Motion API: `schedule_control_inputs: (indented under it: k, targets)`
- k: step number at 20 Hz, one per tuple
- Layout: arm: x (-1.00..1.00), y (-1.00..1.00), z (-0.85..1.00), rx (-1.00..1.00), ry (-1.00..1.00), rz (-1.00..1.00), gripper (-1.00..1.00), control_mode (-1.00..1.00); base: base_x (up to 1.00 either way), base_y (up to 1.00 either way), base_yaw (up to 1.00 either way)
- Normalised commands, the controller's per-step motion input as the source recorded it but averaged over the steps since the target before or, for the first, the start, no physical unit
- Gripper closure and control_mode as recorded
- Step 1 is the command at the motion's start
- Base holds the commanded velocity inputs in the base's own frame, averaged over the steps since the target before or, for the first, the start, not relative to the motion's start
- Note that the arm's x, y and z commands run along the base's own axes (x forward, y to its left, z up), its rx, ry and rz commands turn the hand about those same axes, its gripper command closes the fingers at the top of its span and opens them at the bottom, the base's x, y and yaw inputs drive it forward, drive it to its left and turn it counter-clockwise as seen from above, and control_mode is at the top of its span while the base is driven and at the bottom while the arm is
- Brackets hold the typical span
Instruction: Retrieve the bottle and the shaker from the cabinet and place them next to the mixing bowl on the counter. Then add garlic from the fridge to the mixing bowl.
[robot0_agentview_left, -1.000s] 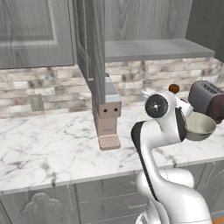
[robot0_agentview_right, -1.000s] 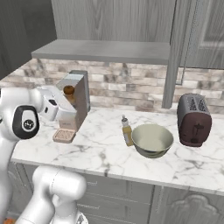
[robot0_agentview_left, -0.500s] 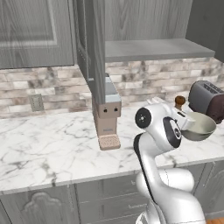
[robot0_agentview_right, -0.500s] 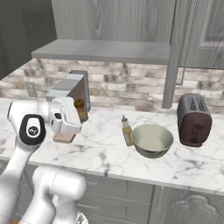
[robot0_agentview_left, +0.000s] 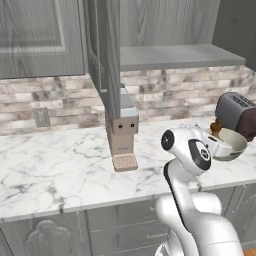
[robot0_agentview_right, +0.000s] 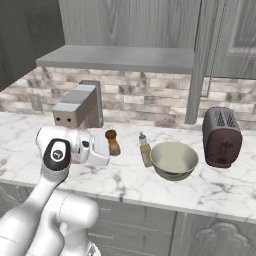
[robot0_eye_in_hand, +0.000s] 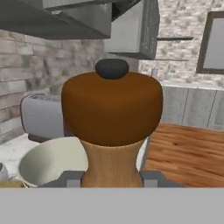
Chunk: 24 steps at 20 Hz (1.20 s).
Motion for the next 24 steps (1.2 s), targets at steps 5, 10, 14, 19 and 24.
schedule_control_inputs:
  k: [5, 10, 14, 19, 24]
  targets:
    - [0.08, -0.23, -0.98, -0.02, 0.24, -0.06, 1.00, -1.00, 0.00, 0.00, 0.00]
    - [0.09, 0.00, -0.95, 0.00, 0.20, 0.00, 1.00, -1.00, 0.00, 0.00, 0.00]
    - [0.09, 0.00, -1.00, 0.00, 0.17, 0.00, 1.00, -1.00, 0.00, 0.00, 0.00]
    - [0.18, 0.00, -1.00, 0.00, 0.11, 0.00, 1.00, -1.00, 0.00, 0.00, 0.00]
    - [0.27, 0.00, -1.00, 0.00, 0.02, -0.02, 1.00, -1.00, 0.00, 0.00, 0.00]
